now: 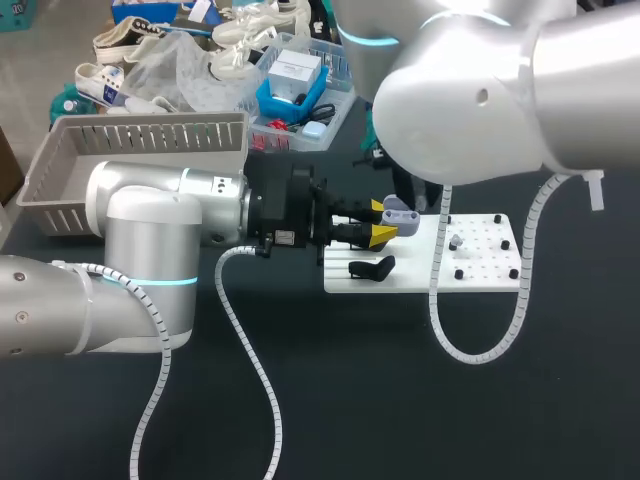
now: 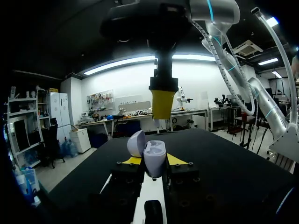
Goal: Pick up each earbud case from the left stands, insert the matching earbuds, close the lid, and place the case in the box.
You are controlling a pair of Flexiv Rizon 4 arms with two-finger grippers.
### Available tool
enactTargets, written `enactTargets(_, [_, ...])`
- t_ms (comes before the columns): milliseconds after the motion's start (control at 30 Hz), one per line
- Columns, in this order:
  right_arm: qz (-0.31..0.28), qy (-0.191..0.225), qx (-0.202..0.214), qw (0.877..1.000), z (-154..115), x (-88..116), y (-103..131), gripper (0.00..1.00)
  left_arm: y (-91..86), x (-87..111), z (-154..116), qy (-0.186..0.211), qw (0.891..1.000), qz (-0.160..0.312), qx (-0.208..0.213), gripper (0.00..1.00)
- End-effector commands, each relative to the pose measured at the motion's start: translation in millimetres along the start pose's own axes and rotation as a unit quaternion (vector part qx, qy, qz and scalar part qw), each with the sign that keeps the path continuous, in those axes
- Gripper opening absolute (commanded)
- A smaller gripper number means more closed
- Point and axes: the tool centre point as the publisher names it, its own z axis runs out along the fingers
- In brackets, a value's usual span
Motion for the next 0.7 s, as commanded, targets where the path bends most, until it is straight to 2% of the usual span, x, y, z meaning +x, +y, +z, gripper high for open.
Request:
enactTargets(33, [-0.001, 0.002, 0.002, 1.000, 0.9, 0.1, 5.7, 0.00, 0.4, 0.5, 0.5, 0.000, 1.000, 0.000, 0.000, 0.00])
enactTargets(700, [0.005, -0.006, -0.004, 1.000, 9.2, 1.7, 11.2, 0.00, 0.4, 0.5, 0.5, 0.000, 1.000, 0.000, 0.000, 0.00])
